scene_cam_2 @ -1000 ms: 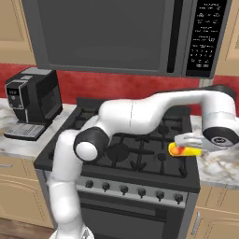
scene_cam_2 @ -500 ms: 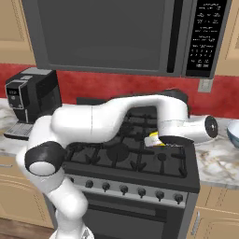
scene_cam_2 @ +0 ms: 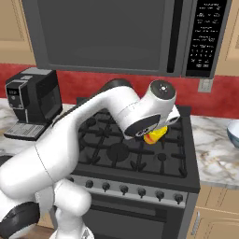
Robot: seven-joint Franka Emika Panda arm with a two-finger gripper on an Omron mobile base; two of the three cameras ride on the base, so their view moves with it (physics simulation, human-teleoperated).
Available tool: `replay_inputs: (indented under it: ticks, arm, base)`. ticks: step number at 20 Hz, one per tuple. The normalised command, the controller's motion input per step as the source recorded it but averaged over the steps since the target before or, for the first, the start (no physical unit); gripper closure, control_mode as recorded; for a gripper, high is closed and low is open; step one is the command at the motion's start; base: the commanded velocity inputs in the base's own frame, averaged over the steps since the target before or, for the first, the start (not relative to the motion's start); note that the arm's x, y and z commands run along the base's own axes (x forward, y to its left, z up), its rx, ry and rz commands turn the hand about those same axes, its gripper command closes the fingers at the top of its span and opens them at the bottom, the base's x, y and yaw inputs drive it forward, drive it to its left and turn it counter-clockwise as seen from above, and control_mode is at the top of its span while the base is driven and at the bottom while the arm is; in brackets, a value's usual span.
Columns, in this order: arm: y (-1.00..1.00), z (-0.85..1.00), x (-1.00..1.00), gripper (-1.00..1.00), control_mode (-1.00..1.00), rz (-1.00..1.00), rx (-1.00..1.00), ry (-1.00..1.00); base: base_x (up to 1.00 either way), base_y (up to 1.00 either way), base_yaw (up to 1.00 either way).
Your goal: Pick the cup and bowl from the counter and place them on the counter next to the sink.
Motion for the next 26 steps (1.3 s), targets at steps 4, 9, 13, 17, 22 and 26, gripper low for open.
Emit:
replay_inputs:
  ticks: [4, 9, 13, 17, 22, 26]
  arm:
    - [0.21, 0.32, -0.04, 1.0, -1.0, -0.2, -0.13, 0.31]
    - [0.12, -0.18, 0.39, 1.0, -1.0, -0.27, 0.01, 0.09]
    - [0.08, -0.16, 0.07, 1.0, -1.0, -0.36, 0.14, 0.01]
    - [0.21, 0.01, -0.08, 1.0, -1.0, -0.45, 0.12, 0.06]
    - [0.48, 0.08, -0.19, 1.0, -1.0, -0.31, 0.03, 0.12]
    - [0.8, 0.0, -0.2, 1.0, -1.0, -0.15, 0.02, 0.02]
  base:
    - [0.0, 0.0, 0.0]
    - [0.0, 0.0, 0.0]
    - [0.0, 0.0, 0.0]
    - [0.0, 0.0, 0.0]
    - [0.0, 0.0, 0.0]
    - [0.0, 0.0, 0.0]
